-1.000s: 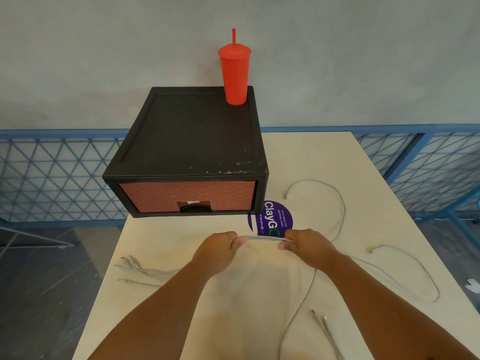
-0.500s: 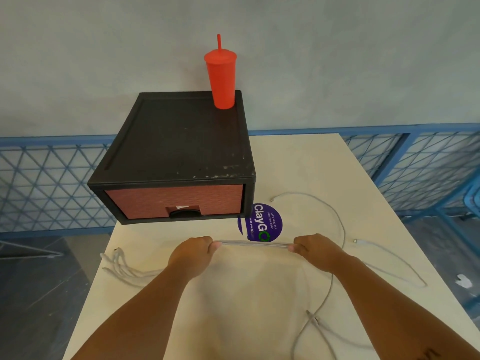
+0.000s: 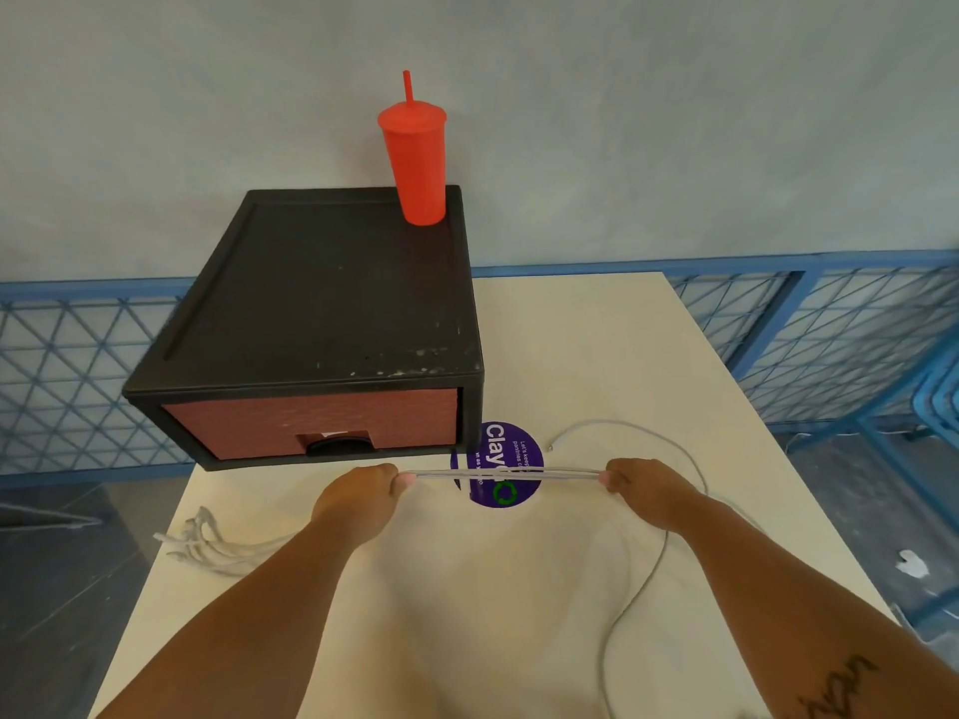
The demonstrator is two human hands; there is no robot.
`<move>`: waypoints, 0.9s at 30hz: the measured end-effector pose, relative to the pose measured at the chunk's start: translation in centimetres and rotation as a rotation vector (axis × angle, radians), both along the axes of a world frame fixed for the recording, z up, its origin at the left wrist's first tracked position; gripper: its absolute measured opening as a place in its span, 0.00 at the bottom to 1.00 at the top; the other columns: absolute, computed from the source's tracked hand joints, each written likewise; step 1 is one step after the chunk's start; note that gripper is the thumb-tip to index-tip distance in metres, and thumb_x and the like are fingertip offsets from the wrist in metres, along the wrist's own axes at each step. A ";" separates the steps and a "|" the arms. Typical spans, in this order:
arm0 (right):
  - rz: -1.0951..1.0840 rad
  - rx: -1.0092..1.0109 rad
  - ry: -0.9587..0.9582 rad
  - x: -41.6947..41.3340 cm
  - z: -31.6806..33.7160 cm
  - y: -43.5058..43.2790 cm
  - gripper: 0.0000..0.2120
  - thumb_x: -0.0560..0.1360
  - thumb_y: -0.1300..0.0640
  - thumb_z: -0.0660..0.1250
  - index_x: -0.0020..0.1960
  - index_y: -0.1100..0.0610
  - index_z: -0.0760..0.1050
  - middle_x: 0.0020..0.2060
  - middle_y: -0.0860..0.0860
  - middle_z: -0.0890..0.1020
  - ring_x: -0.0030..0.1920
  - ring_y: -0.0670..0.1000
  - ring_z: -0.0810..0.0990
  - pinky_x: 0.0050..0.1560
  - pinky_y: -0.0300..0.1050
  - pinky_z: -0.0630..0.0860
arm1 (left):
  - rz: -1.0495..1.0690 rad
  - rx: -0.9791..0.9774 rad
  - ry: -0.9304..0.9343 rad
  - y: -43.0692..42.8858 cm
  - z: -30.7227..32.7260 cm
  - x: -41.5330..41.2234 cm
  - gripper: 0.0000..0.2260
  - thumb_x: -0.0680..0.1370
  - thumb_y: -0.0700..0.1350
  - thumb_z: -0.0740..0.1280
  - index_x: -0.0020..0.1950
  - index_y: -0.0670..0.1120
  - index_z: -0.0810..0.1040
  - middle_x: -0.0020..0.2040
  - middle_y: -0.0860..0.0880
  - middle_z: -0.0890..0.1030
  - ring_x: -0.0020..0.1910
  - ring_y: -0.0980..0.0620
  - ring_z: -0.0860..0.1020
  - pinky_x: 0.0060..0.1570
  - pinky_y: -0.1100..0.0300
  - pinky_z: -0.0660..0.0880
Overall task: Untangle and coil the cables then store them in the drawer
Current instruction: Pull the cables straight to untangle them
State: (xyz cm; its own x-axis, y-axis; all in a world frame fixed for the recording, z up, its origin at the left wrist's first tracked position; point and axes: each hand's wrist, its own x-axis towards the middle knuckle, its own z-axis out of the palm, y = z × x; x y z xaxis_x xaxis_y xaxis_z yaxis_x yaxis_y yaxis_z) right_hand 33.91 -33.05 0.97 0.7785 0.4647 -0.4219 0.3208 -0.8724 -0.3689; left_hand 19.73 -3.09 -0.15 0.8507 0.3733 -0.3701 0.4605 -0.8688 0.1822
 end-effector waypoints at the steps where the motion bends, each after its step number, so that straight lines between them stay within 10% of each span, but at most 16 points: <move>1: 0.002 -0.023 -0.002 0.1 -0.1 0.1 0.16 0.80 0.49 0.52 0.36 0.53 0.66 0.36 0.51 0.75 0.42 0.53 0.74 0.45 0.47 0.70 | 0.008 0.008 0.016 0.1 -0.1 0.3 0.22 0.82 0.56 0.46 0.63 0.45 0.71 0.61 0.45 0.78 0.58 0.47 0.75 0.55 0.56 0.70; 9: 0.046 -0.306 -0.086 -0.3 -3.2 0.5 0.21 0.80 0.44 0.47 0.57 0.54 0.72 0.52 0.52 0.79 0.52 0.53 0.78 0.48 0.44 0.72 | -0.041 0.207 0.147 -1.6 -2.4 0.4 0.14 0.82 0.47 0.53 0.65 0.52 0.70 0.55 0.50 0.79 0.52 0.50 0.78 0.47 0.59 0.74; 19: 0.205 -0.379 -0.153 0.4 -3.3 0.9 0.16 0.80 0.49 0.51 0.61 0.52 0.72 0.45 0.50 0.78 0.50 0.52 0.80 0.43 0.41 0.72 | -0.086 0.508 0.301 -3.2 -2.5 2.2 0.18 0.76 0.41 0.58 0.66 0.47 0.69 0.59 0.47 0.74 0.57 0.47 0.72 0.50 0.56 0.71; 27: 0.305 -0.349 -0.174 0.8 -3.4 0.6 0.16 0.81 0.50 0.51 0.59 0.53 0.73 0.41 0.50 0.77 0.43 0.52 0.77 0.42 0.42 0.71 | -0.494 0.303 -0.098 -11.6 -2.1 4.2 0.22 0.77 0.42 0.58 0.71 0.46 0.58 0.67 0.44 0.66 0.65 0.43 0.66 0.62 0.46 0.65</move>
State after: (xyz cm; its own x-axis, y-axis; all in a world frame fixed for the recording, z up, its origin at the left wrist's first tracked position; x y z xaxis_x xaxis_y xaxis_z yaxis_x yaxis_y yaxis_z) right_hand 34.70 -32.48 -2.47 0.7017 0.5366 -0.4686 0.6118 -0.7909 0.0105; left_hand 23.96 -14.67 -2.28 0.9756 0.0010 -0.2196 -0.0184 -0.9961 -0.0864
